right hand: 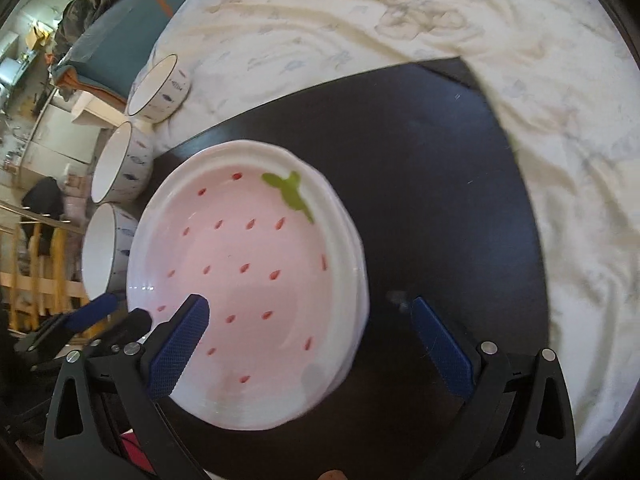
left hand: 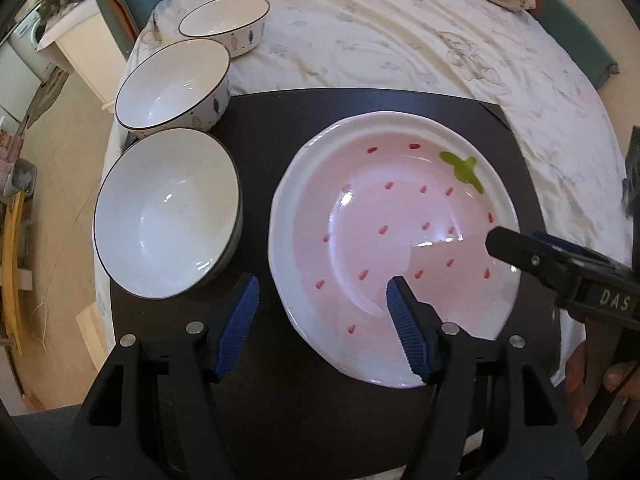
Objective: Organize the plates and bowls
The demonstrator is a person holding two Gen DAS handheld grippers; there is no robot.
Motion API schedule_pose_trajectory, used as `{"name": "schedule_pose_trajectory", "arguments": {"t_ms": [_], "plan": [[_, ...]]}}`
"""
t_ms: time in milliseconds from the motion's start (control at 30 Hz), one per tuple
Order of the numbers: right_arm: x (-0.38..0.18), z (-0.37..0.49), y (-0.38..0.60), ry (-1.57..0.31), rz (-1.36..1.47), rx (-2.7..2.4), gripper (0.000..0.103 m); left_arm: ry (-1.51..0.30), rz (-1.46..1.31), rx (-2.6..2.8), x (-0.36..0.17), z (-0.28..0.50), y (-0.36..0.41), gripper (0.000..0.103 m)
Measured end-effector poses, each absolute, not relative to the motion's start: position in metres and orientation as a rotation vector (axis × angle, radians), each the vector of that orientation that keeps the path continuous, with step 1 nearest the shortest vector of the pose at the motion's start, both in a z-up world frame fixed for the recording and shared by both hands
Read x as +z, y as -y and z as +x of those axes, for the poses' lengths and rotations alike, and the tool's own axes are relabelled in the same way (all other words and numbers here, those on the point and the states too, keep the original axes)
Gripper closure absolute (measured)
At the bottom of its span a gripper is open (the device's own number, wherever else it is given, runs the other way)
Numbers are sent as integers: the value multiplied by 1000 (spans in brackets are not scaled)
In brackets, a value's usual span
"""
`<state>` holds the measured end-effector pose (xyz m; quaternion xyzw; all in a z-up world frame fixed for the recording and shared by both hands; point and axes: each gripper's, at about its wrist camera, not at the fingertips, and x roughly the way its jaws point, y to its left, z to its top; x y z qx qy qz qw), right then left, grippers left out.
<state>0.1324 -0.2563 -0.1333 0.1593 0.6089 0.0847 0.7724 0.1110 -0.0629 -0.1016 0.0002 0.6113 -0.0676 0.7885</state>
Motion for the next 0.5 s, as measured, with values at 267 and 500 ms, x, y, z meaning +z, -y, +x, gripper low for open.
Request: {"name": "schedule_pose_trajectory", "arguments": {"t_ms": [267,500], "plan": [[-115,128,270,-1301,442,199,0,-1267,-100,-193,-58,107,49,40],[-71,119,258,-1216,456,201,0,-1238,-85,-159,-31,124,26,40]]}}
